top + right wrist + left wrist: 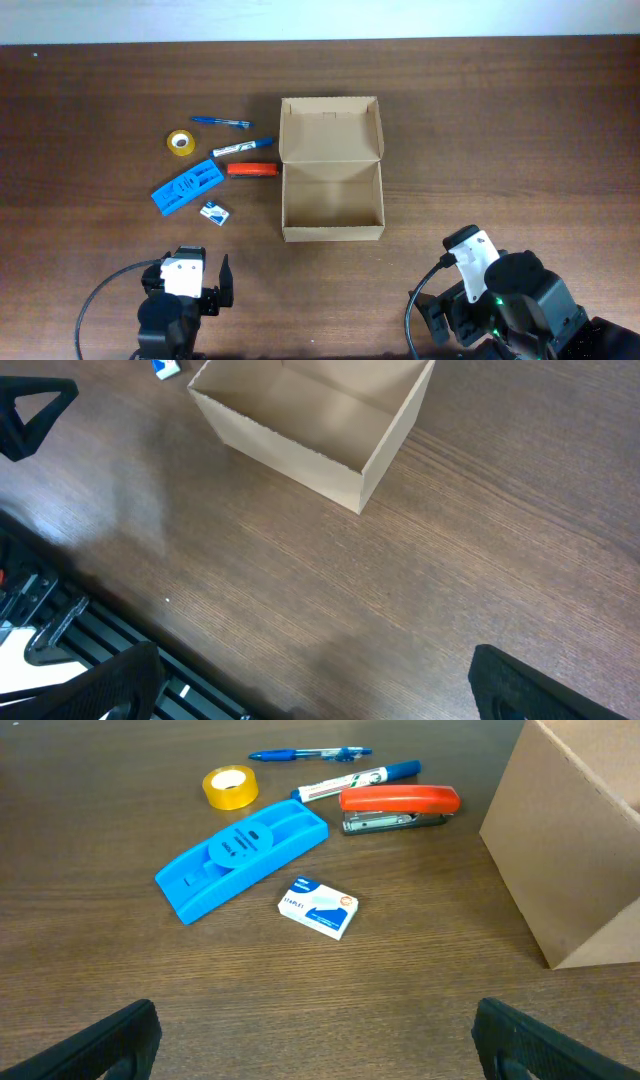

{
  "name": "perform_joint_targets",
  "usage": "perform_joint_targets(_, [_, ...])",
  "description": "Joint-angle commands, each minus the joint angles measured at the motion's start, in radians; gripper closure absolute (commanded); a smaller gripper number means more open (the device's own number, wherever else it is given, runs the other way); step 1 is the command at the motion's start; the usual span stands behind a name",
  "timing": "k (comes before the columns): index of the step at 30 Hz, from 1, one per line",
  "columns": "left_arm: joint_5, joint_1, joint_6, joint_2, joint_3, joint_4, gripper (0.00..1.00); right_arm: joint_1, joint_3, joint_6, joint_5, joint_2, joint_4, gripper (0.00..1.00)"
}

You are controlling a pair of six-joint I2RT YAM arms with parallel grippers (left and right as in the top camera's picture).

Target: Pack container

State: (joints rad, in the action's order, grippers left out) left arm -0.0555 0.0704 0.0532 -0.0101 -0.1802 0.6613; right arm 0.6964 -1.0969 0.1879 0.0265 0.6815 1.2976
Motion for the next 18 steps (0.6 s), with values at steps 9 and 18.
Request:
perform_joint_targets(9, [0.010, -0.006, 0.016, 0.005, 0.004, -0.003, 0.00, 0.002, -0.008, 0.011, 0.012, -0.008, -0.001, 0.01])
perform_joint_targets(18, [0.172, -0.006, 0.015, 0.005, 0.004, -0.005, 0.00, 0.002, -0.008, 0.011, 0.012, -0.008, -0.001, 0.01])
